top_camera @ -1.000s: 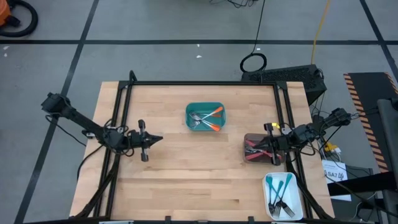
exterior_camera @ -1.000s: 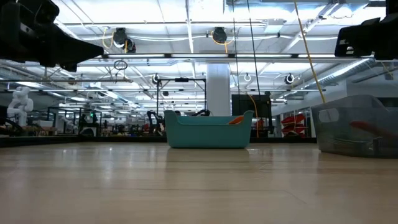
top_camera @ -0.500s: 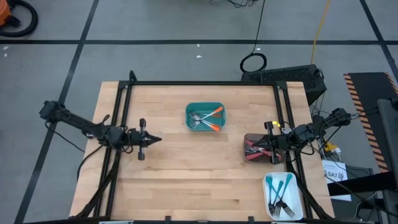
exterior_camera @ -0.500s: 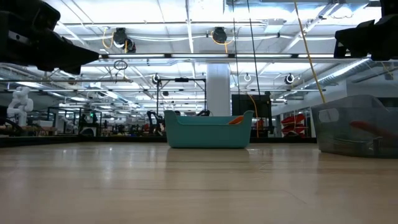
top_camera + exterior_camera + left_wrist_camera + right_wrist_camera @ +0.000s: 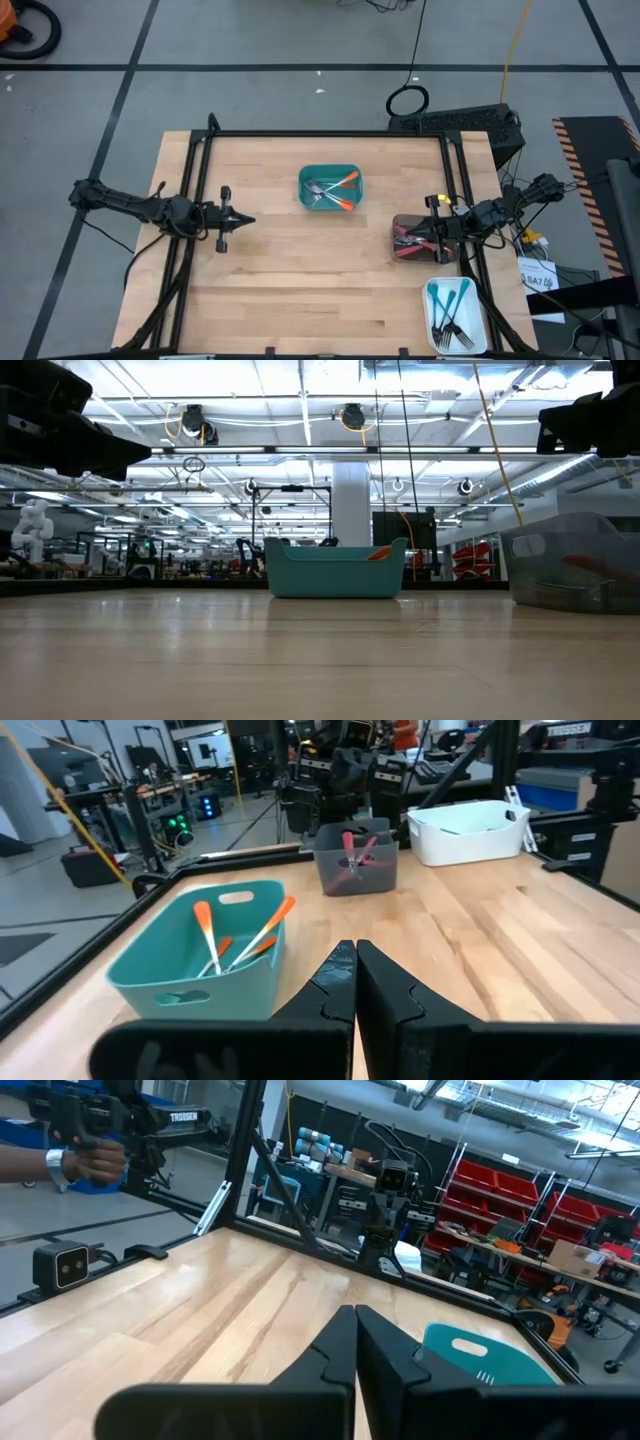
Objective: Sort silverware by color (type)
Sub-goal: Return to Home Position
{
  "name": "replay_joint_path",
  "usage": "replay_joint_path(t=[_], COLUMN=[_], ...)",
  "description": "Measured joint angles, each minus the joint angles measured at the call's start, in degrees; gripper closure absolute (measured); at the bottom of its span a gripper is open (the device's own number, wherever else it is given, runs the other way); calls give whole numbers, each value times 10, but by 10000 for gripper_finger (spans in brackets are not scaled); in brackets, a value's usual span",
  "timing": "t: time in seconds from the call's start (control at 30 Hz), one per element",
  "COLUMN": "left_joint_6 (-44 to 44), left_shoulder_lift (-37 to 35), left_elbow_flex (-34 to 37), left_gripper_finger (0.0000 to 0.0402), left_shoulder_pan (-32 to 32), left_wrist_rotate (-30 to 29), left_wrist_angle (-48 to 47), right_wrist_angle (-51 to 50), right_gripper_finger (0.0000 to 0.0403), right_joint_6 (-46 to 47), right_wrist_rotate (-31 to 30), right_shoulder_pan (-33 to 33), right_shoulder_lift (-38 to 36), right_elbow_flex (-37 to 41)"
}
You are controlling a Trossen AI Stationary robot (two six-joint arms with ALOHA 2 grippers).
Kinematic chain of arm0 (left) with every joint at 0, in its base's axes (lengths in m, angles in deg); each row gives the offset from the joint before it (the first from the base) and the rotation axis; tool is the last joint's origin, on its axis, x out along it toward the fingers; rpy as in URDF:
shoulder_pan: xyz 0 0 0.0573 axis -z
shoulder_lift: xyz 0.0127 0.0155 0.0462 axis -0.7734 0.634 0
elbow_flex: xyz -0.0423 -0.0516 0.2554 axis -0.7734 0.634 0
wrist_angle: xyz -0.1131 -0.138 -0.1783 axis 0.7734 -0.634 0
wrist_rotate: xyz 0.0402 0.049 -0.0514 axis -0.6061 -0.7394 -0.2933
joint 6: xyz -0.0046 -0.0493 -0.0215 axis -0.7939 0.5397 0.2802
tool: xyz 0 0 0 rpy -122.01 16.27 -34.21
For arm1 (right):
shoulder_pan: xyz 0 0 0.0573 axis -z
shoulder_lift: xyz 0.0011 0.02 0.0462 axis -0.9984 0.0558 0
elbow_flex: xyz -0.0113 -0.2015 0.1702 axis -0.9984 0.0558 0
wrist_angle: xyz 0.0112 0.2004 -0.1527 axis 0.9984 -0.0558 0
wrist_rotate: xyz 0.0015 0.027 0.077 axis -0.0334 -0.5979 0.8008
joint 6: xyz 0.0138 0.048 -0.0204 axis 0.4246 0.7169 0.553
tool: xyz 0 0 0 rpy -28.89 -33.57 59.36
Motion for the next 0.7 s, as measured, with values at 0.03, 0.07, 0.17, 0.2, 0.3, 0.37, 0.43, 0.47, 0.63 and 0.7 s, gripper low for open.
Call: replay_joint_path(t=[0.03,0.07,0.17,0.2,0.3,0.37,0.43,0.47,0.63,0.7], left_joint_6=[-2,-3,-5,-5,-7,-15,-21,-23,-22,-22], left_shoulder_lift=[-11,-23,-58,-70,-102,-117,-130,-131,-130,-130], left_elbow_flex=[0,0,0,0,-1,-1,-1,-1,-1,-1], left_gripper_finger=[399,399,399,399,399,399,399,399,399,399], left_shoulder_pan=[-3,-6,-18,-23,-38,-49,-61,-68,-94,-97], left_wrist_rotate=[0,0,16,25,54,79,96,103,127,134], left_wrist_angle=[-10,-20,-53,-63,-75,-80,-83,-85,-88,-88], right_wrist_angle=[0,0,0,0,0,0,0,0,0,0], right_gripper_finger=[403,403,403,403,403,403,403,403,403,403], right_joint_6=[0,0,0,0,0,0,0,0,0,0], right_wrist_rotate=[0,0,0,0,0,0,-1,-1,-1,-1], right_shoulder_pan=[0,0,0,0,0,0,0,0,0,0], right_shoulder_lift=[0,0,1,3,9,14,19,21,23,23], right_elbow_flex=[0,0,0,0,0,0,0,0,0,0])
